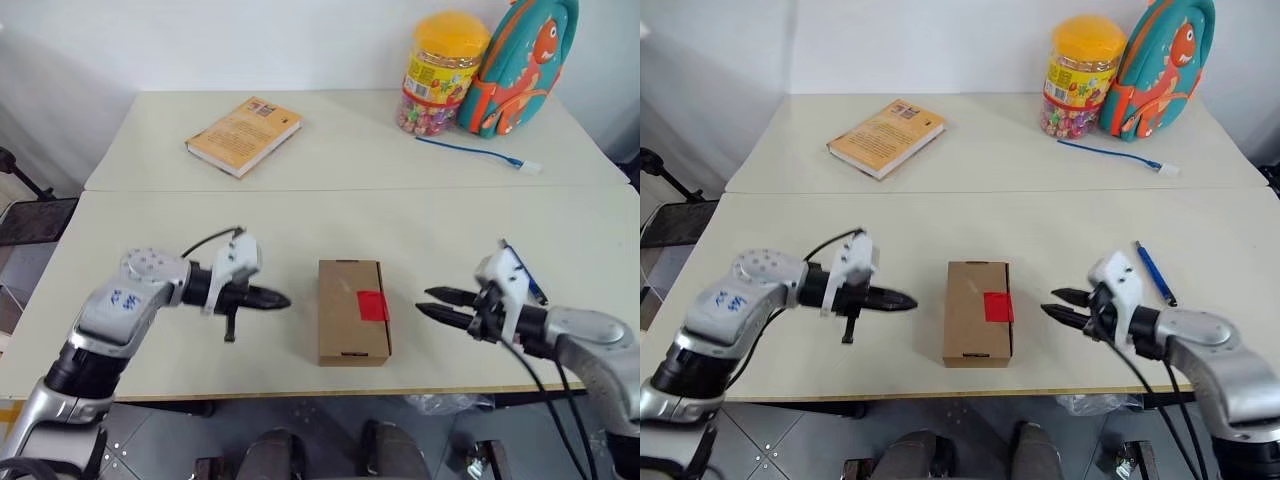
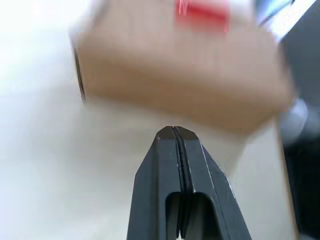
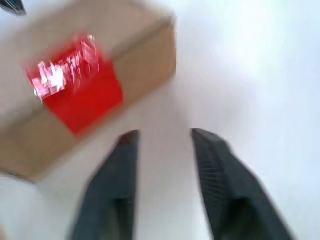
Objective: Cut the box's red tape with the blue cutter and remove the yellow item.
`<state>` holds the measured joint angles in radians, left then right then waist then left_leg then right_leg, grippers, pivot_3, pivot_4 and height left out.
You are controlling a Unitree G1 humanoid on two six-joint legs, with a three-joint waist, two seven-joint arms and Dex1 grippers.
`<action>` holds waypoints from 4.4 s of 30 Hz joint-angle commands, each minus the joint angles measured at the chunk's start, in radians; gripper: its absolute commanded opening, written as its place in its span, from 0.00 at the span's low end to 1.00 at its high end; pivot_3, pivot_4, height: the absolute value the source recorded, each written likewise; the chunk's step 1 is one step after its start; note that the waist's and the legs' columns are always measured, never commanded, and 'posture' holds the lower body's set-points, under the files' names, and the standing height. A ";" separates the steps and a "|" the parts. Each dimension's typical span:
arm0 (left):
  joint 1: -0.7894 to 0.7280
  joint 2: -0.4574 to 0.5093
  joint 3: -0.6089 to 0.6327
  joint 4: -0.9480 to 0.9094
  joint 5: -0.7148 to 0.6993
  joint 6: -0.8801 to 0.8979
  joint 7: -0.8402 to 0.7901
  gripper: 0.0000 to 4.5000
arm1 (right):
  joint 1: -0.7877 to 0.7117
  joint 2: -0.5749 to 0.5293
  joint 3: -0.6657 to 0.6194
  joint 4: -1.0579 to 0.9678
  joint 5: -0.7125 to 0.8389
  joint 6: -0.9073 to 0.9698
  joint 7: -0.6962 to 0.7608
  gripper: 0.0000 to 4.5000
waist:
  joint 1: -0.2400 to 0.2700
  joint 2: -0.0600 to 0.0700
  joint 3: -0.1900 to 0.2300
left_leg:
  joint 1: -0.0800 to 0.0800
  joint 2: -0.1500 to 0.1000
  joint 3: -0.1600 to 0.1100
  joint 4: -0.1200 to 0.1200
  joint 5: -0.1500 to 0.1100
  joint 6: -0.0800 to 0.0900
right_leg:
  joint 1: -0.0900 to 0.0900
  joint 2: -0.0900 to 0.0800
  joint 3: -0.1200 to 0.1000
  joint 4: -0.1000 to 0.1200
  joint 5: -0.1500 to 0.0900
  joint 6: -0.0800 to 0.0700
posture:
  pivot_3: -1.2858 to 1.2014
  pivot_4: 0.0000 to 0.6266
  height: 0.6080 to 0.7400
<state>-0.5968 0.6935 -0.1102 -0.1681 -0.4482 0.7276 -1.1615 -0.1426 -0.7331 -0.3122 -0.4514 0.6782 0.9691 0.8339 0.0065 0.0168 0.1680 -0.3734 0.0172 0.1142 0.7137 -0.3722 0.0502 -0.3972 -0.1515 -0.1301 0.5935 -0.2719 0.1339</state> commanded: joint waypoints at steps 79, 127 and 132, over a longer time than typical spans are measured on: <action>-0.048 -0.232 -0.347 0.194 0.300 -0.174 0.133 0.00 | -0.067 -0.192 0.505 -0.038 -0.275 -0.032 -0.379 1.00 | 0.019 -0.008 -0.008 | 0.003 -0.007 -0.002 0.000 -0.002 0.004 | 0.006 -0.012 -0.006 -0.007 0.000 0.001 | 0.52 0.24 1.00; 0.029 -0.223 -0.286 0.168 0.274 -0.365 0.074 0.00 | -0.602 0.088 0.376 0.692 0.055 0.600 -0.025 0.01 | -0.011 -0.004 -0.006 | 0.002 -0.003 -0.007 -0.010 -0.001 -0.001 | 0.004 -0.015 -0.005 -0.006 -0.001 -0.001 | 0.52 0.24 1.00; 0.024 -0.298 -0.267 0.228 0.283 -0.460 0.133 0.00 | -0.659 -0.023 0.346 0.655 0.099 0.645 -0.012 0.01 | 0.004 0.002 -0.002 | 0.001 -0.008 -0.009 -0.013 0.000 0.000 | 0.003 -0.013 -0.010 -0.006 -0.001 -0.001 | 0.52 0.24 1.00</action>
<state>-0.6027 0.3992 -0.3529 0.0028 -0.2108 0.2813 -1.0521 -0.7602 -0.6939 0.0820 0.2369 0.7580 1.6056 0.8182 0.0105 0.0193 0.1655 -0.3744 0.0067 0.1056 0.7001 -0.3716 0.0520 -0.3953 -0.1651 -0.1420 0.5871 -0.2722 0.1330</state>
